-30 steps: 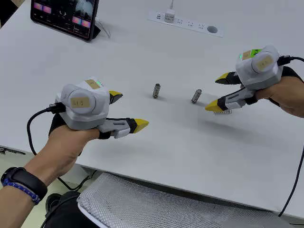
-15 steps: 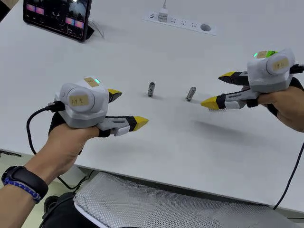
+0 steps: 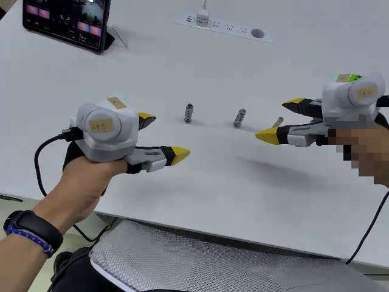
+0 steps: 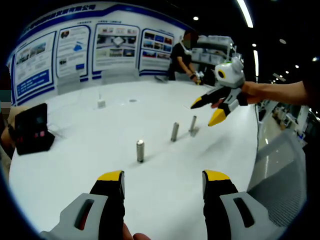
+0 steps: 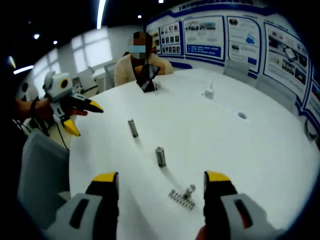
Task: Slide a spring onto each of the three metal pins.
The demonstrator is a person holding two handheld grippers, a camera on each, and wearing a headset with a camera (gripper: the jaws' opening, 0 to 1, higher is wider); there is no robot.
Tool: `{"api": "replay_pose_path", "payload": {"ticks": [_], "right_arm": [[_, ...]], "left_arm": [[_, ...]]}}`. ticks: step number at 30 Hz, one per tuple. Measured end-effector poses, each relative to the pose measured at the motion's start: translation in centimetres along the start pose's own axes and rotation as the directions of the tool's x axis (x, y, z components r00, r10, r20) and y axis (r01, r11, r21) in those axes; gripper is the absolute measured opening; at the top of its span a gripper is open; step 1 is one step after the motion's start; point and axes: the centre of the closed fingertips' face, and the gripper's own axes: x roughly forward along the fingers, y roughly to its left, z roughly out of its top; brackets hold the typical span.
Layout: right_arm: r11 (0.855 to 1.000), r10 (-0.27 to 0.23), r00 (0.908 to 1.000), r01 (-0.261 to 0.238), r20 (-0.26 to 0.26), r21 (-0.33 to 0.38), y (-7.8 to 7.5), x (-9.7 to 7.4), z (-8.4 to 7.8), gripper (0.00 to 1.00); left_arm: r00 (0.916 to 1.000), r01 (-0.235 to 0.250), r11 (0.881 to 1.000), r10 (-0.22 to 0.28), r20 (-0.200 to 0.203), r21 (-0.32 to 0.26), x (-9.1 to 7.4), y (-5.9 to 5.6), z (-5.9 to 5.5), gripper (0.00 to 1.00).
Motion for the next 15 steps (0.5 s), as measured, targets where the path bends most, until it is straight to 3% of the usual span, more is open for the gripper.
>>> {"api": "replay_pose_path", "payload": {"ticks": [15], "right_arm": [[0.997, -0.049, 0.9985, 0.047, 0.027, 0.053, 0.4, -2.1, -1.5, 0.75]], "left_arm": [[0.9998, 0.021, 1.000, -0.021, -0.004, 0.014, 1.2, -0.5, 0.7, 0.65]]}}
